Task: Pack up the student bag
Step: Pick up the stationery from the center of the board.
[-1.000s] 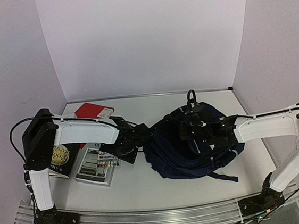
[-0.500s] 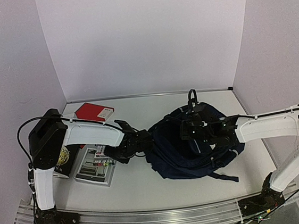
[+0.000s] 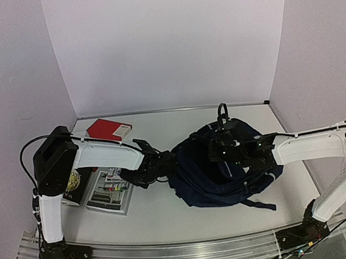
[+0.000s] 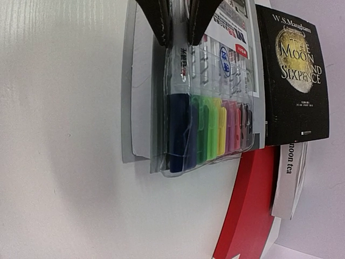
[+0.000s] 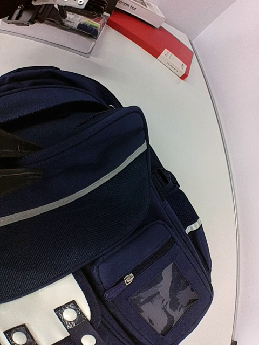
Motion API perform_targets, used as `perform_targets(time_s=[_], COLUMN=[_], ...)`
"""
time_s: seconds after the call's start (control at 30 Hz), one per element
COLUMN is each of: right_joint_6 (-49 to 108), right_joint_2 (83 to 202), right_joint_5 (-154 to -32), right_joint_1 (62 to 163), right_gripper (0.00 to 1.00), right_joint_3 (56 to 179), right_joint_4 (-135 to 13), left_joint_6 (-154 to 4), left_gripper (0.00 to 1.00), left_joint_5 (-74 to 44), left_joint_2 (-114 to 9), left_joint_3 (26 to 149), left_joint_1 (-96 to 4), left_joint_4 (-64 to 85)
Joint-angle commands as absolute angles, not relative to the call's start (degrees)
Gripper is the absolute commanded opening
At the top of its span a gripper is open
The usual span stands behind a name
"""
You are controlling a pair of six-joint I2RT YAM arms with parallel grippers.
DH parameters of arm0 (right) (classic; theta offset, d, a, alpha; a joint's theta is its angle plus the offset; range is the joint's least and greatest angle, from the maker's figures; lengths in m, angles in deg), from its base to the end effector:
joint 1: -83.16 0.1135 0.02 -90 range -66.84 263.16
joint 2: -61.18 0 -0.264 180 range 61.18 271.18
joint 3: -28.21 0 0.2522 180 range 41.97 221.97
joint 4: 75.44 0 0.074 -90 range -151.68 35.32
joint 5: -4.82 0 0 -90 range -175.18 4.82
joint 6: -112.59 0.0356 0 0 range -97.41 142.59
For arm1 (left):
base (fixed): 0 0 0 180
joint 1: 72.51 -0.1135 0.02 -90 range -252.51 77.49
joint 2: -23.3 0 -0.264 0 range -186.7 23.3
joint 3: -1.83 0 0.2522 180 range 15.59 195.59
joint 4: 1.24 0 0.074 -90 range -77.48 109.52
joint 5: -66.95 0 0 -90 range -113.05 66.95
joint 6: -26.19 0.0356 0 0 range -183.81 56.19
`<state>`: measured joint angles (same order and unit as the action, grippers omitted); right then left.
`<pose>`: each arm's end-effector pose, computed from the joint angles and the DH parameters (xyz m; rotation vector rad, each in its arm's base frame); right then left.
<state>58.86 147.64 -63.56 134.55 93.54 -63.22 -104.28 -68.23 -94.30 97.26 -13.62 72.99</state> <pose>0.2152 0.2484 0.2272 -0.0631 2.1477 0.5034 0.2101 -0.2993 0.1538 0.4572 2.4567 0.7790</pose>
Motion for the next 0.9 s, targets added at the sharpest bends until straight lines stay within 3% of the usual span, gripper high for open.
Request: perform_targets(time_s=[0.0,0.33,0.57,0.87], right_joint_6=[59.77,59.80,59.92,60.10], right_joint_2=[145.43,145.12,145.49,146.33], right_joint_5=[-61.24,-61.18,-61.49,-62.13], right_joint_1=[134.38,134.40,134.40,134.40], right_gripper=[0.00,0.00,0.00,0.00], right_joint_3=[94.26,94.05,94.63,95.12], right_joint_4=[-65.11,-65.16,-65.04,-65.02], left_joint_6=[-104.50,-103.46,-101.99,-101.97], left_gripper=[0.00,0.00,0.00,0.00], left_joint_5=[-66.43,-64.93,-55.22,-39.01], left_joint_2=[-91.14,-85.70,-77.30,-63.14], left_joint_3=[96.29,100.44,99.09,85.61], left_joint_1=[-13.46,-13.45,-15.92,-27.49], left_joint_4=[70.95,73.01,69.37,58.94])
